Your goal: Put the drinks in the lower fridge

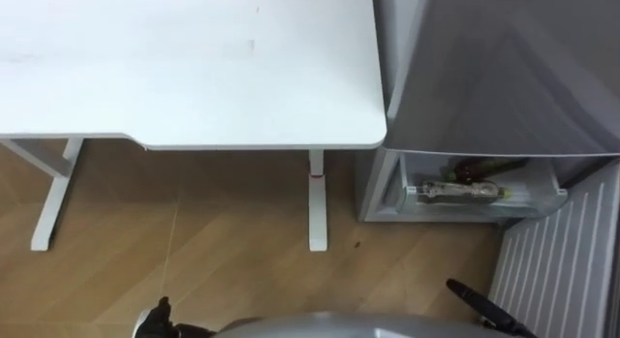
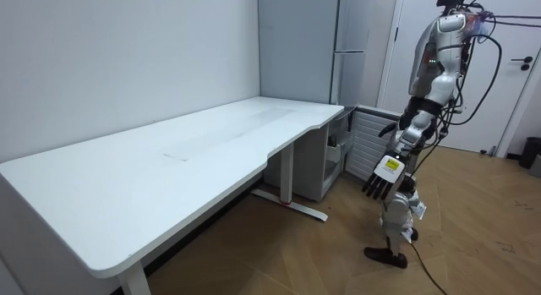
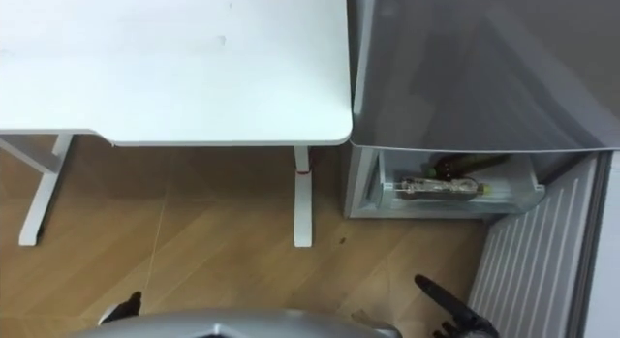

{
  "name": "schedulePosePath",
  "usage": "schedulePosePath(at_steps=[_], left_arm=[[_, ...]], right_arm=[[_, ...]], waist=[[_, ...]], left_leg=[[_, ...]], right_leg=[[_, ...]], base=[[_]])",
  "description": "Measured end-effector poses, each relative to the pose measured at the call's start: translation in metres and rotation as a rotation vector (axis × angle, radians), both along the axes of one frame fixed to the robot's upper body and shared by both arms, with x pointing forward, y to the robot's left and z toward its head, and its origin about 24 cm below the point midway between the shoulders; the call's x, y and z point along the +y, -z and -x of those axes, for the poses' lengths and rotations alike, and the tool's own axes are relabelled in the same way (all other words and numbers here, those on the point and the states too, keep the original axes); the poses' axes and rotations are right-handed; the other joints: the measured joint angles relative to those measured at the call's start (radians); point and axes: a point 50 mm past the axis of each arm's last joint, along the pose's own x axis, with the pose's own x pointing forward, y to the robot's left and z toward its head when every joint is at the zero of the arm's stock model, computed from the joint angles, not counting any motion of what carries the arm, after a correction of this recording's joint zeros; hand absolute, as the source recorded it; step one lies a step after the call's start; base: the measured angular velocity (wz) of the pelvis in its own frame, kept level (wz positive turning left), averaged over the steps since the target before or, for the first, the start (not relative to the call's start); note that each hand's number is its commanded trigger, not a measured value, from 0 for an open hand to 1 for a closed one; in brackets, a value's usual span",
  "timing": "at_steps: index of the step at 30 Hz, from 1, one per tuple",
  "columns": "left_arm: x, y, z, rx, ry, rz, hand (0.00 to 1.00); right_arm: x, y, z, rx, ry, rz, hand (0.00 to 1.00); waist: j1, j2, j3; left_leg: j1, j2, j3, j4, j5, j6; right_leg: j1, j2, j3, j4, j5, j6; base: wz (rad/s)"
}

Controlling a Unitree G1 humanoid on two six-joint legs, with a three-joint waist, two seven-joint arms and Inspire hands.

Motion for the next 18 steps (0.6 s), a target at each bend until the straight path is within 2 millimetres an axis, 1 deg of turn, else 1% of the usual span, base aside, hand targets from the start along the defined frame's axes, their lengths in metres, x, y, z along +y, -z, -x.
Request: schedulePosePath(at_steps=[4,8,12,17,18], left_arm=[[-0.001,0.0,0.001,0.003,-0.001,0.006,0.0],[-0.002,0.001,0.007,0.015,-0.034,0.008,0.0],[-0.002,0.002,0.012,0.031,-0.065,0.01,0.0],[-0.002,0.002,0.01,0.03,-0.064,0.013,0.0],[-0.002,0.002,0.01,0.03,-0.064,0.013,0.0]], right_arm=[[0.006,0.002,0.006,0.018,0.002,-0.025,0.0],[0.009,0.004,0.017,0.039,0.009,-0.043,0.0],[0.012,0.005,0.022,0.049,0.021,-0.074,0.0],[0.02,0.006,0.021,-0.016,0.192,-0.134,0.0],[0.02,0.006,0.02,-0.022,0.205,-0.138,0.0]], waist=[[-0.001,0.004,0.0015],[-0.002,0.006,0.0022],[-0.003,0.006,0.0021],[-0.01,0.001,-0.0008],[-0.012,0.001,-0.0011]], left_leg=[[0.003,0.0,0.0,0.0,0.0,0.0],[0.007,0.0,0.0,0.0,-0.003,-0.001],[0.009,0.0,0.001,-0.001,-0.006,-0.001],[0.011,-0.001,0.0,0.001,-0.006,-0.001],[0.011,-0.001,0.0,0.001,-0.007,-0.001]], right_leg=[[0.001,0.0,0.003,0.004,-0.006,0.0],[0.005,0.0,0.01,0.003,-0.007,0.0],[0.005,0.0,0.016,0.003,-0.008,0.0],[0.007,0.0,0.018,0.003,-0.008,0.0],[0.007,0.0,0.018,0.004,-0.008,0.0]], base=[[0.0],[0.0],[-0.02],[0.0],[0.0]])
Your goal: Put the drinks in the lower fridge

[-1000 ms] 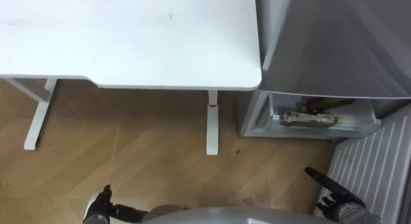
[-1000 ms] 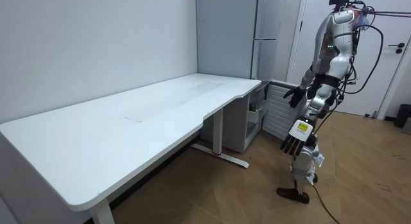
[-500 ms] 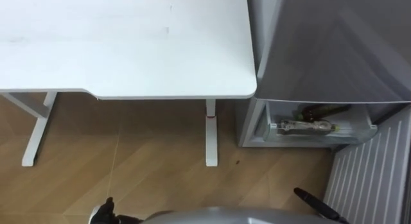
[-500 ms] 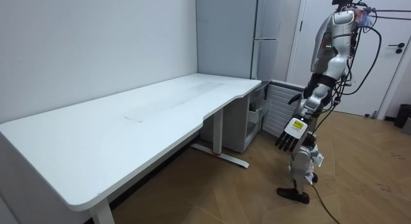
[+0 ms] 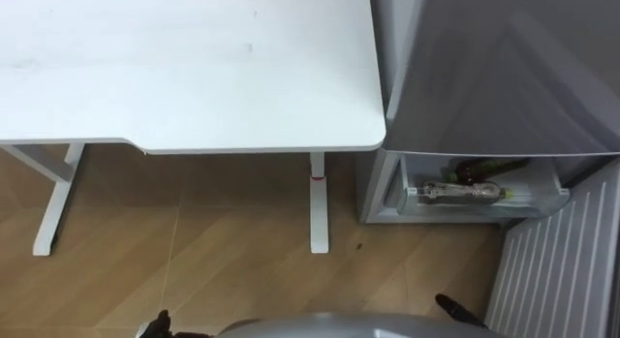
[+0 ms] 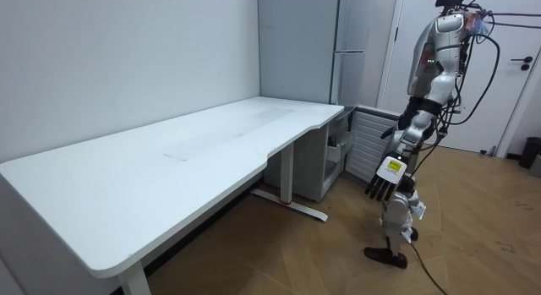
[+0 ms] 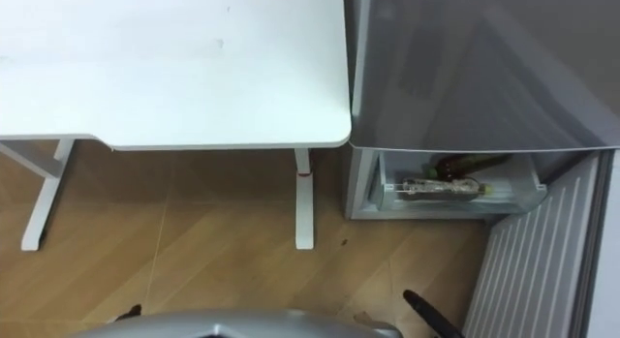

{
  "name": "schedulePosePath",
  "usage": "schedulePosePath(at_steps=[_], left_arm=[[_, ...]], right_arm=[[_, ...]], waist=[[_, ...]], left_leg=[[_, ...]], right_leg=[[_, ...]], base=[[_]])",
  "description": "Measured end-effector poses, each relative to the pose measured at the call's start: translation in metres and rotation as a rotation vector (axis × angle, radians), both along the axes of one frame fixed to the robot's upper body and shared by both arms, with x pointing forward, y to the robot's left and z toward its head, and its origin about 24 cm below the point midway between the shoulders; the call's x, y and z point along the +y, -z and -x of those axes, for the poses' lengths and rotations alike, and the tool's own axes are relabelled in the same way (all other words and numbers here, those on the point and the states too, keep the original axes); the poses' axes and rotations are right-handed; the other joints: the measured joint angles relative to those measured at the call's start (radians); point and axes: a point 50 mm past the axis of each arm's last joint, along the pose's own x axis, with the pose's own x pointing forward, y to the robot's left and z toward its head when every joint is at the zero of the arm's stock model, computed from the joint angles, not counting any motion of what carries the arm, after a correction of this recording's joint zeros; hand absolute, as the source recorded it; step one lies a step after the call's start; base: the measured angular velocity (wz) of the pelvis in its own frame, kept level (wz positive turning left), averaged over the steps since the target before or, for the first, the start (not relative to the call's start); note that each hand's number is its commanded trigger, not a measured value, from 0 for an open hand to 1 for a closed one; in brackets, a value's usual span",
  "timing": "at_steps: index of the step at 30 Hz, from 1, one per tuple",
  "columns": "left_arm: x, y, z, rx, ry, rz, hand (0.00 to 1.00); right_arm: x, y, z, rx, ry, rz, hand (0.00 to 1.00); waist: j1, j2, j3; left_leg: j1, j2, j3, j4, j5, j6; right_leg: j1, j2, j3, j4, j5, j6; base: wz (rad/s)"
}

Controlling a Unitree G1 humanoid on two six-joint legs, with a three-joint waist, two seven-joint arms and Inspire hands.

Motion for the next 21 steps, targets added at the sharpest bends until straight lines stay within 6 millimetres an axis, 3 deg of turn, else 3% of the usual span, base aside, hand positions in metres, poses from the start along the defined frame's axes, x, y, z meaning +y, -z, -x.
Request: schedulePosePath(at_steps=[6,15,21], left_arm=[[0.0,0.0,-0.002,-0.005,0.003,-0.001,0.0],[0.0,0.0,-0.003,-0.006,0.007,0.0,0.0],[0.0,0.0,-0.01,-0.018,0.012,0.007,0.0]], right_arm=[[-0.002,-0.001,-0.002,-0.053,0.122,-0.008,0.0],[-0.004,-0.001,-0.003,-0.069,0.173,-0.007,0.0],[-0.008,-0.003,-0.023,-0.135,0.242,-0.006,0.0]], waist=[[-0.022,0.002,0.0026],[-0.021,0.005,0.0023],[-0.018,0.013,0.0005]], left_leg=[[0.001,0.0,0.0,0.001,0.0,0.0],[0.001,0.001,0.01,0.001,0.0,0.0],[-0.06,0.006,0.018,0.038,-0.008,0.006]], right_leg=[[0.002,0.0,0.0,0.0,0.0,0.0],[-0.006,0.0,0.008,0.004,0.0,0.0],[-0.062,-0.001,0.013,0.025,0.001,-0.002]], base=[[0.0],[-0.02],[-0.02]])
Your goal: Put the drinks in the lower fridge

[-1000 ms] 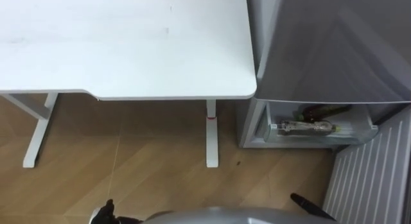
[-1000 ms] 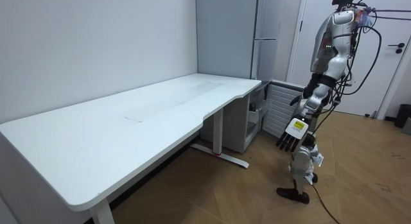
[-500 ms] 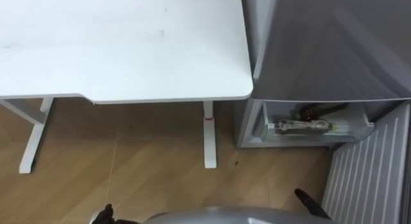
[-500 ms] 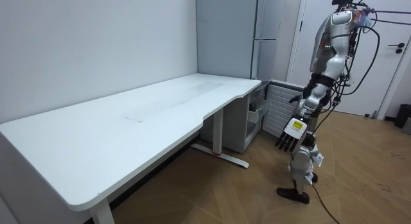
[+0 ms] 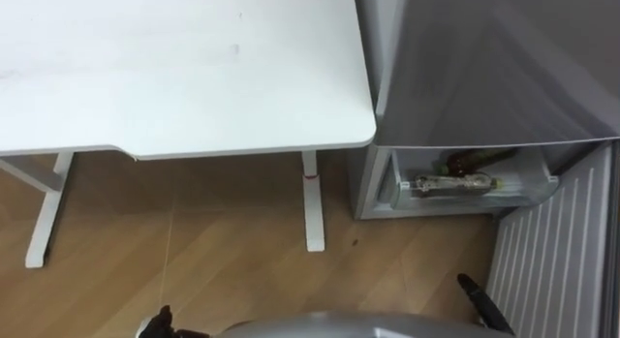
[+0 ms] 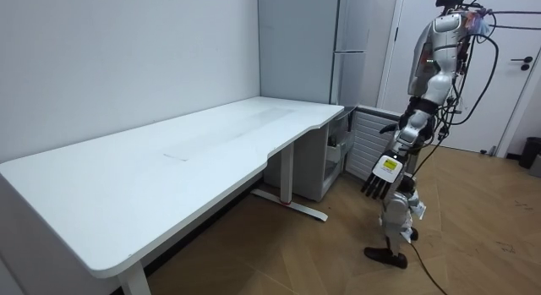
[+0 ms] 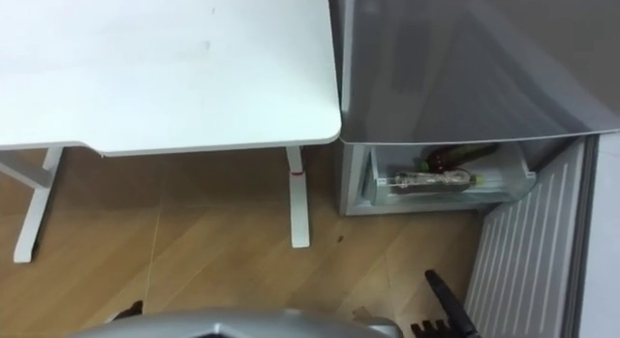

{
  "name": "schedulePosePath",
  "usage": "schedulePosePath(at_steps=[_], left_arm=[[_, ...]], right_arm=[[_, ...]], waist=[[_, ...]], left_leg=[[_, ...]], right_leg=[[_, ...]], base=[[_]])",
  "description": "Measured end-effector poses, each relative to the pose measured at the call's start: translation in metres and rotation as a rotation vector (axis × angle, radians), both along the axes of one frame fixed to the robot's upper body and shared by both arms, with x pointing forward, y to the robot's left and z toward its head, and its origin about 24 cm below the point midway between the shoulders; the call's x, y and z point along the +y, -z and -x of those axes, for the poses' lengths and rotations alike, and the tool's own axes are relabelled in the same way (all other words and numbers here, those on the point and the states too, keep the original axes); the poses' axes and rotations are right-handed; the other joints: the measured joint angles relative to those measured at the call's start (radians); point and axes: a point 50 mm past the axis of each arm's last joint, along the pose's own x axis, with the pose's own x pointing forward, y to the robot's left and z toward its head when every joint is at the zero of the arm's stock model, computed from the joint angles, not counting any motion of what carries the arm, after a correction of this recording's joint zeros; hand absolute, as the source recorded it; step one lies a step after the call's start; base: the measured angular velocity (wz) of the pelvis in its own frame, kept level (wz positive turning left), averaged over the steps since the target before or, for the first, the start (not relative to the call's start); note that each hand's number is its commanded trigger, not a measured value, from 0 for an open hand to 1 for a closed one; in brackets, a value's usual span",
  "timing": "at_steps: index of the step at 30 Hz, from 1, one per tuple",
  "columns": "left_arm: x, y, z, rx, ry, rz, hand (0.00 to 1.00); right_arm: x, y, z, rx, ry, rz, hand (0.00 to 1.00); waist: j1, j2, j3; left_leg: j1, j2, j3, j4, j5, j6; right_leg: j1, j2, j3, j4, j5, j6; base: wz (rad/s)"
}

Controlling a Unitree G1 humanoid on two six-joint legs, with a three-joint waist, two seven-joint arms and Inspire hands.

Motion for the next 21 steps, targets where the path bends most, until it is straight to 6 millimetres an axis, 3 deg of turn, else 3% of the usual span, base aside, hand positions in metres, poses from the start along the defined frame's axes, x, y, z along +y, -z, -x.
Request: schedulePosePath(at_steps=[1,4,5,6,8,11,18,21], left_arm=[[0.0,0.0,-0.007,-0.007,0.006,0.005,0.0],[-0.001,0.0,-0.028,-0.03,0.038,0.006,0.0],[0.0,-0.001,-0.04,-0.048,0.054,0.003,0.0],[0.001,-0.002,-0.045,-0.053,0.068,0.0,0.0],[0.0,-0.006,-0.067,-0.091,0.107,-0.002,0.0],[-0.002,-0.013,-0.093,-0.157,0.123,-0.001,0.0],[-0.005,-0.017,-0.109,-0.205,0.095,0.009,0.0],[-0.001,-0.019,-0.113,-0.214,0.093,-0.012,0.0]], right_arm=[[-0.002,-0.002,-0.012,-0.032,0.015,0.004,0.0],[-0.002,-0.008,-0.053,-0.134,0.029,0.009,0.0],[-0.002,-0.012,-0.069,-0.172,0.032,0.008,0.0],[-0.001,-0.013,-0.077,-0.19,0.034,0.005,0.0],[0.002,-0.022,-0.107,-0.257,0.046,-0.007,0.0],[-0.005,-0.035,-0.136,-0.321,0.051,0.01,0.0],[-0.036,-0.059,-0.164,-0.397,0.123,0.083,0.0],[-0.053,-0.074,-0.177,-0.434,0.135,0.137,0.0]], waist=[[0.003,0.007,-0.0003],[0.018,0.027,0.0148],[0.021,0.028,0.0203],[0.024,0.028,0.0206],[0.042,0.024,0.032],[0.074,0.034,0.038],[0.121,0.027,0.04],[0.133,0.012,0.0432]], left_leg=[[-0.037,0.003,0.0,0.023,-0.001,0.001],[-0.139,0.015,0.005,0.087,-0.002,0.003],[-0.184,0.018,0.005,0.114,-0.002,0.004],[-0.21,0.02,0.005,0.132,-0.003,0.005],[-0.311,0.028,0.004,0.212,-0.009,0.012],[-0.453,0.033,-0.004,0.315,-0.029,0.021],[-0.686,0.025,-0.001,0.429,-0.023,0.028],[-0.784,0.024,0.004,0.487,-0.018,0.029]], right_leg=[[-0.041,-0.001,0.001,0.03,0.0,0.0],[-0.153,-0.001,0.012,0.108,0.0,-0.001],[-0.2,-0.002,0.013,0.142,-0.003,-0.006],[-0.222,-0.003,0.013,0.161,-0.006,-0.01],[-0.335,-0.006,0.023,0.249,-0.023,-0.018],[-0.482,-0.015,0.031,0.369,-0.058,-0.02],[-0.748,-0.037,0.062,0.54,-0.077,-0.024],[-0.854,-0.045,0.076,0.617,-0.079,-0.024]], base=[[0.0],[-0.08],[-0.04],[0.0],[0.0],[0.0],[-0.03],[-0.02]])
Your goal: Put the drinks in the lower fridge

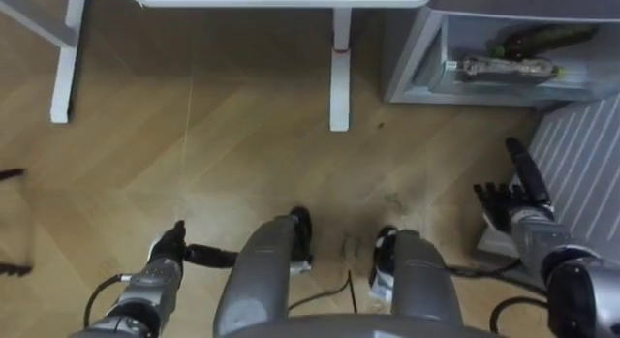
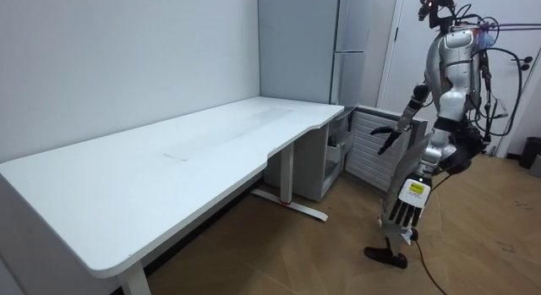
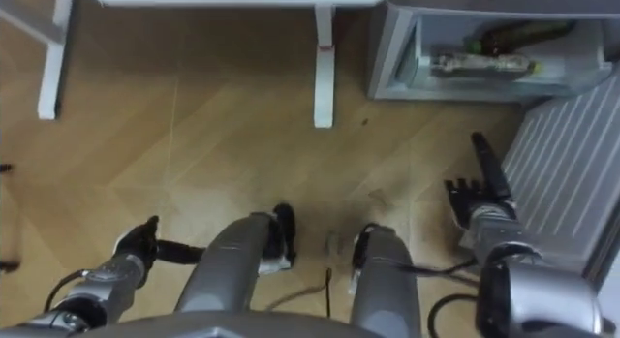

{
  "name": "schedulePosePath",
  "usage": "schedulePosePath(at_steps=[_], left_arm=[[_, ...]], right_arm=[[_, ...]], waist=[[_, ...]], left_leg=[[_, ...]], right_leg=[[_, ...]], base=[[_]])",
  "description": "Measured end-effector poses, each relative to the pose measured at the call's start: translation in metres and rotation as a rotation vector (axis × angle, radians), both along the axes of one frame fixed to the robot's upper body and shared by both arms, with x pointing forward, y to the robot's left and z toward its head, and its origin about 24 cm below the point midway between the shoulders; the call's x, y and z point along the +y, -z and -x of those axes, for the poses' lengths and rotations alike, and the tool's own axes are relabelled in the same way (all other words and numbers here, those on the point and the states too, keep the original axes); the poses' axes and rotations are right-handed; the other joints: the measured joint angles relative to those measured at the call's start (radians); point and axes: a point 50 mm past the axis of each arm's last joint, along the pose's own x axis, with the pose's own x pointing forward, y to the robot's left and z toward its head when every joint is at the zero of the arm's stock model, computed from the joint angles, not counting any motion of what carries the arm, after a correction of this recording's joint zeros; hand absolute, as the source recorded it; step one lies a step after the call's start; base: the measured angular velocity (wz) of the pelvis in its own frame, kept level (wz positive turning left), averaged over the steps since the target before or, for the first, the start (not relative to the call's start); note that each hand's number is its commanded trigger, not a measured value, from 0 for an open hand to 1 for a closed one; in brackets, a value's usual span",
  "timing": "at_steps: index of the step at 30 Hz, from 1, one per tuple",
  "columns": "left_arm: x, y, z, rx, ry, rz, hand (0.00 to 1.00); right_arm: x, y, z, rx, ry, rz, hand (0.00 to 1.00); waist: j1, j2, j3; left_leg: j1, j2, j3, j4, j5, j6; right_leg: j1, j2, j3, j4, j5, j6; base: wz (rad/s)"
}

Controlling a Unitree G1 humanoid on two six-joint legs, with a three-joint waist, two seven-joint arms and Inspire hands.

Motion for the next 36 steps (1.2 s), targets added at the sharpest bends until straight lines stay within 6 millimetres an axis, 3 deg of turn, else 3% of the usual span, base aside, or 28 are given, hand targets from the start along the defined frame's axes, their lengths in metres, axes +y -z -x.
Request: schedulePosePath(at_steps=[4,7,12,17,23,26,36], left_arm=[[0.008,-0.009,-0.017,-0.042,0.033,-0.057,0.0],[0.01,-0.012,-0.021,-0.068,0.036,-0.08,0.0],[0.012,-0.009,-0.011,-0.04,0.029,-0.127,0.0],[0.014,-0.007,-0.005,-0.006,0.072,-0.16,0.0],[0.022,-0.007,0.01,0.018,0.088,-0.17,0.0],[0.021,-0.006,0.017,0.026,0.091,-0.16,0.0],[0.026,-0.009,0.034,0.025,0.108,-0.153,0.0]], right_arm=[[-0.015,-0.03,-0.032,-0.097,0.002,0.059,0.0],[-0.019,-0.05,-0.053,-0.171,0.023,0.074,0.0],[-0.034,-0.08,-0.071,-0.252,0.005,0.156,0.0],[-0.048,-0.108,-0.084,-0.316,-0.028,0.243,0.0],[-0.042,-0.119,-0.093,-0.358,-0.081,0.281,0.0],[-0.038,-0.125,-0.098,-0.383,-0.113,0.298,0.0],[-0.032,-0.133,-0.105,-0.404,-0.166,0.349,0.0]], waist=[[0.004,-0.027,0.0061],[0.003,-0.031,0.0048],[0.007,-0.034,0.0042],[0.0,-0.043,0.0044],[-0.009,-0.082,0.0032],[-0.01,-0.083,0.0025],[-0.003,-0.103,0.0019]], left_leg=[[-0.132,0.002,-0.002,0.105,-0.014,0.0],[-0.214,0.011,-0.015,0.196,-0.041,-0.004],[-0.315,0.015,-0.019,0.338,-0.092,-0.002],[-0.406,0.001,-0.027,0.477,-0.141,0.003],[-0.461,0.001,-0.036,0.618,-0.208,0.002],[-0.474,0.002,-0.041,0.657,-0.231,0.003],[-0.49,-0.002,-0.039,0.663,-0.234,0.005]], right_leg=[[-0.139,-0.008,0.014,0.123,-0.032,-0.017],[-0.213,-0.004,0.014,0.202,-0.055,-0.024],[-0.31,-0.012,0.028,0.339,-0.105,-0.025],[-0.391,-0.045,0.031,0.488,-0.174,-0.026],[-0.431,-0.061,0.032,0.627,-0.253,-0.027],[-0.437,-0.064,0.032,0.66,-0.274,-0.025],[-0.454,-0.08,0.03,0.672,-0.282,-0.033]], base=[[0.03],[-0.03],[0.0],[0.15],[0.08],[0.0],[0.01]])
